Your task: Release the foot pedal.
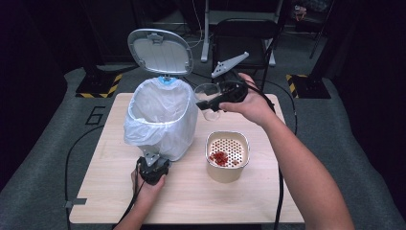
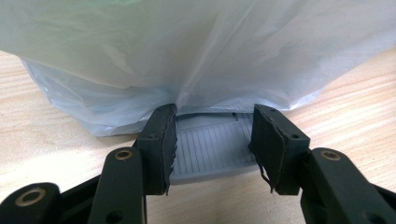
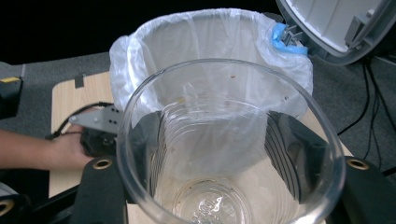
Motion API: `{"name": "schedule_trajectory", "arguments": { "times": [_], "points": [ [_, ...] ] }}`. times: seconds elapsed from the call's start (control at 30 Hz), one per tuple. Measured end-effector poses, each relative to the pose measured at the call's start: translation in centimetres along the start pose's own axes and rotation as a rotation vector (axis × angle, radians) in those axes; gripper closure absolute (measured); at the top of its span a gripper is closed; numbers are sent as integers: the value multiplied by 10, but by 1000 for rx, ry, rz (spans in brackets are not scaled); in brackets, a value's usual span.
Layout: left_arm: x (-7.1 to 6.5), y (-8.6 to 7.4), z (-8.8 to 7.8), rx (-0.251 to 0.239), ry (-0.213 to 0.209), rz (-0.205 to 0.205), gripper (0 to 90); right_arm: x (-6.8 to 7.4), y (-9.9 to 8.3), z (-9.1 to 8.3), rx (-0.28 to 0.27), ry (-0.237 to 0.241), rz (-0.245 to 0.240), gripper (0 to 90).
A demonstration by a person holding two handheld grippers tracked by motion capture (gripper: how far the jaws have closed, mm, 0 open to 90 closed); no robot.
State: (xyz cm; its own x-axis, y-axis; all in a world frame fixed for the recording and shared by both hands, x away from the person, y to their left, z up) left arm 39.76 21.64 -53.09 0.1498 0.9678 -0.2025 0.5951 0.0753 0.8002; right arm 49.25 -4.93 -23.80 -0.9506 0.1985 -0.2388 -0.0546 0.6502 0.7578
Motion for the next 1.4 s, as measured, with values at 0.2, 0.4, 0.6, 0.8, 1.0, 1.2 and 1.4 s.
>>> {"name": "schedule_trajectory", "arguments": {
  "times": [0.2, 0.4, 0.6, 0.8, 1.0, 1.2, 1.4],
  "points": [
    [0, 0, 0, 2, 1, 2, 505, -5, 21, 5, -31, 18, 16, 382],
    [0, 0, 0, 3, 0, 3, 505, -6, 40, 19, -46, 30, 15, 379],
    [0, 0, 0, 5, 1, 6, 505, -3, 56, 38, -50, 40, 3, 373],
    [0, 0, 0, 4, 1, 6, 505, -2, 71, 59, -56, 22, 14, 369],
    [0, 0, 0, 4, 0, 5, 505, -1, 78, 80, -51, 12, 36, 358],
    [0, 0, 0, 3, -1, 2, 505, 0, 82, 101, -20, -26, 42, 343],
    [0, 0, 0, 3, 0, 4, 505, 6, 86, 119, -4, -102, 54, 287]
  ]
}}
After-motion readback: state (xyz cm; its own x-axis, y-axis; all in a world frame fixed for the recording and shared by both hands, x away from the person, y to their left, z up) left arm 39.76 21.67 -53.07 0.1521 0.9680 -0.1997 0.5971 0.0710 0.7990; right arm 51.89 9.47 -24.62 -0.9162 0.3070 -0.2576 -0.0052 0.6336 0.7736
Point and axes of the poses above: each handheld gripper's, and its own axes: z roughly forward along the jaws, y roughly out of its top, x roughly to its left, the point moved 1 cm from there along z, roughly forward along the jaws, and after that the axes turned 15 degrees about -z, right-handed, at the moved point
